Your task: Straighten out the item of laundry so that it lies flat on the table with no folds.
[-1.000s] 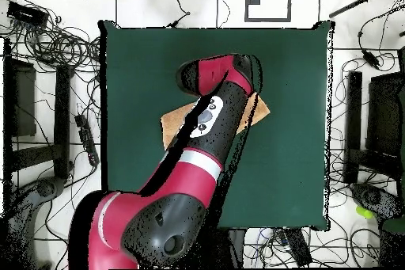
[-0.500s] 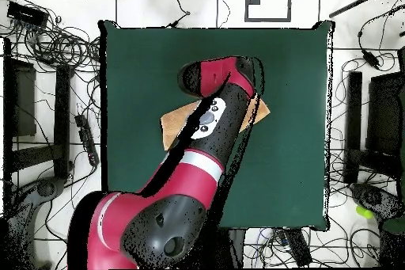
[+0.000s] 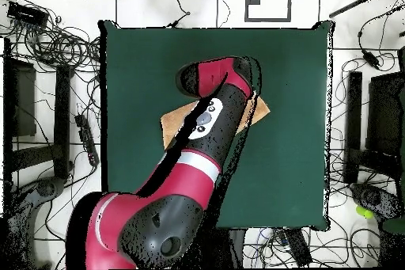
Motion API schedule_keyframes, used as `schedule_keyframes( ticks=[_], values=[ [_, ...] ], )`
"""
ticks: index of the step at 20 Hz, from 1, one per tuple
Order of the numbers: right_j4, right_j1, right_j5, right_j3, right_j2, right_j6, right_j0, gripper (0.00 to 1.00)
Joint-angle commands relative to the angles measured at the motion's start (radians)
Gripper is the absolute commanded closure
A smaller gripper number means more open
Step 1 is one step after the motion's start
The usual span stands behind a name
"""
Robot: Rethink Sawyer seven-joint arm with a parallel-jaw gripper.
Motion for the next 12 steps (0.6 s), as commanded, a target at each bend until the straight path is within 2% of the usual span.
schedule_keyframes(
  ticks=[1, 6, 12],
  values=[
    [0.021, 0.053, -0.165, 0.058, 0.077, 0.359, 0.036, 0.0],
    [0.034, 0.053, -0.17, 0.067, 0.082, 0.36, 0.037, 0.0],
    [0.106, 0.069, 0.037, 0.038, 0.1, 0.376, 0.015, 0.0]
  ],
)
